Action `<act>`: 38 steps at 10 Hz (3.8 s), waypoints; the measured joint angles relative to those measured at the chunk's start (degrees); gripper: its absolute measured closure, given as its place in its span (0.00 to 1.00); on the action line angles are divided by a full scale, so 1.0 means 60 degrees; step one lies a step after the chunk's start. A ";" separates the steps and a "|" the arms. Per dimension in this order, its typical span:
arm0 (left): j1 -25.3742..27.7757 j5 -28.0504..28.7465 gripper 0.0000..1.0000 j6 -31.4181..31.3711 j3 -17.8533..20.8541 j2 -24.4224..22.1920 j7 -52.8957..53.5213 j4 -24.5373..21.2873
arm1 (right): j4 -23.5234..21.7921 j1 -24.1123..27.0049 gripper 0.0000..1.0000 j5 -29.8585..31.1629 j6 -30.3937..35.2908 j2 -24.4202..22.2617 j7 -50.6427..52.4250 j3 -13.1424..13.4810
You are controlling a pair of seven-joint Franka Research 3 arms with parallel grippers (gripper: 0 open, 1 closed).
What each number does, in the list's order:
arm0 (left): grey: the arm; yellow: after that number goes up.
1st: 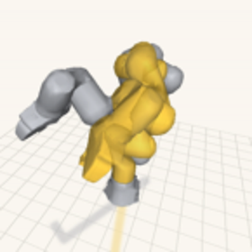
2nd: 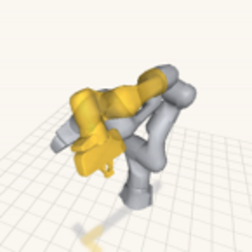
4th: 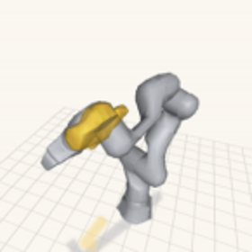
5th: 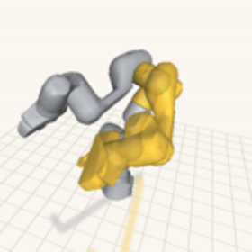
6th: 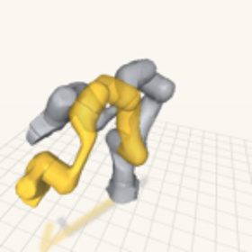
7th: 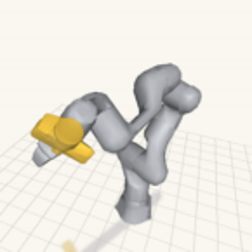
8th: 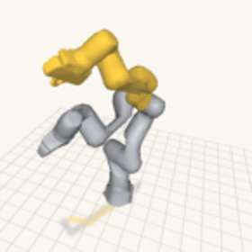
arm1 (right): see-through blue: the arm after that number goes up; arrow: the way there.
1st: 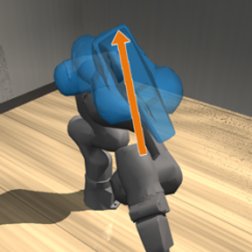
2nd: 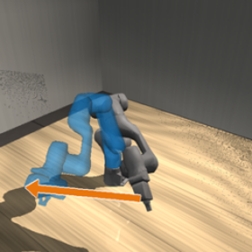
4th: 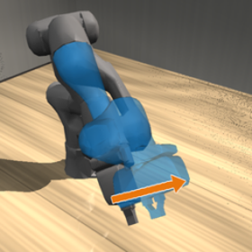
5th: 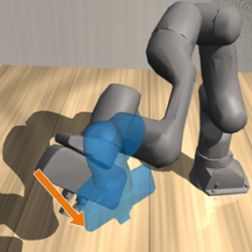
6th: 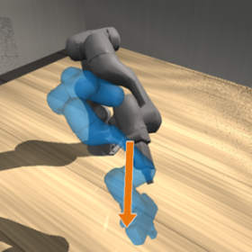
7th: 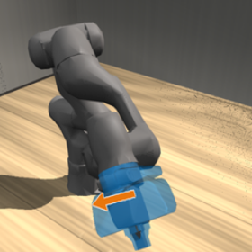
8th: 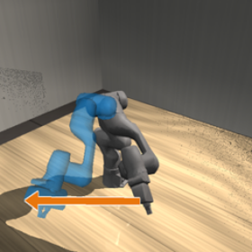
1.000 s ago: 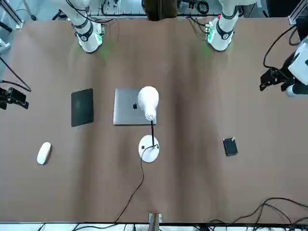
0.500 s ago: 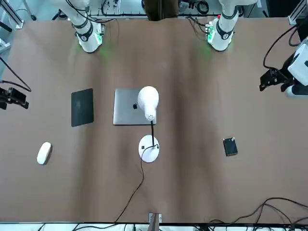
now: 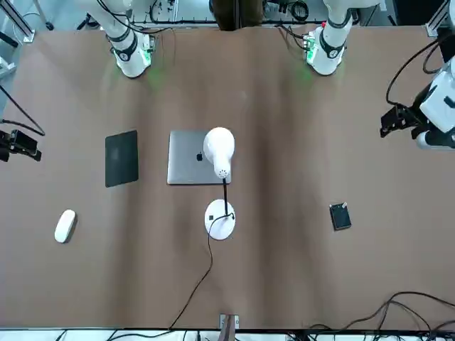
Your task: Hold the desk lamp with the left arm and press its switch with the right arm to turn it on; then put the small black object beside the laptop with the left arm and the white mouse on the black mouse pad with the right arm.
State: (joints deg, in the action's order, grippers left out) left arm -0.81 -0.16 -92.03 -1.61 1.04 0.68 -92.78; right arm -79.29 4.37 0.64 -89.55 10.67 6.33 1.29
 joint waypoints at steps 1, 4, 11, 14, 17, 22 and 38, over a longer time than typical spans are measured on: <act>-0.0007 0.0000 0.00 -0.0004 -0.0007 0.0029 0.0017 0.0034 | 0.0000 0.0000 0.00 0.0000 -0.0009 0.0032 0.0000 0.0000; -0.0085 -0.0014 0.00 -0.0237 -0.0720 0.0563 0.0472 0.0493 | -0.0079 0.0000 0.00 -0.0056 -0.0057 0.0331 0.0007 -0.0028; -0.0735 -0.0007 0.00 -0.4456 -0.3059 0.4145 0.0519 0.1279 | -0.0265 -0.1502 0.29 -0.3273 -0.2180 0.2580 -0.0259 -0.0214; -0.1229 -0.0002 0.00 -0.6620 -0.3067 0.5328 0.1170 0.1317 | -0.0271 -0.2326 0.79 -0.4719 -0.3829 0.3853 -0.1034 -0.0231; -0.1650 0.0005 0.00 -0.9091 -0.3074 0.6356 0.1396 0.1326 | -0.0265 -0.3398 0.99 -0.5457 -0.6013 0.4772 -0.1191 -0.0253; -0.2545 0.0023 0.00 -1.2777 -0.3076 0.8103 0.1639 0.1058 | -0.0194 -0.3999 0.99 -0.6317 -0.7338 0.5792 -0.1317 -0.0174; -0.2916 0.0030 0.00 -1.3772 -0.3415 0.8534 0.1807 -0.0205 | -0.0181 -0.3895 0.99 -0.6330 -0.7223 0.5858 -0.1322 -0.0158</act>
State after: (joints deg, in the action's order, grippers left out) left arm -18.31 0.02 -174.66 -22.10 52.25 11.53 -94.01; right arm -80.37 -19.00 -37.33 -132.89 45.82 -1.60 0.34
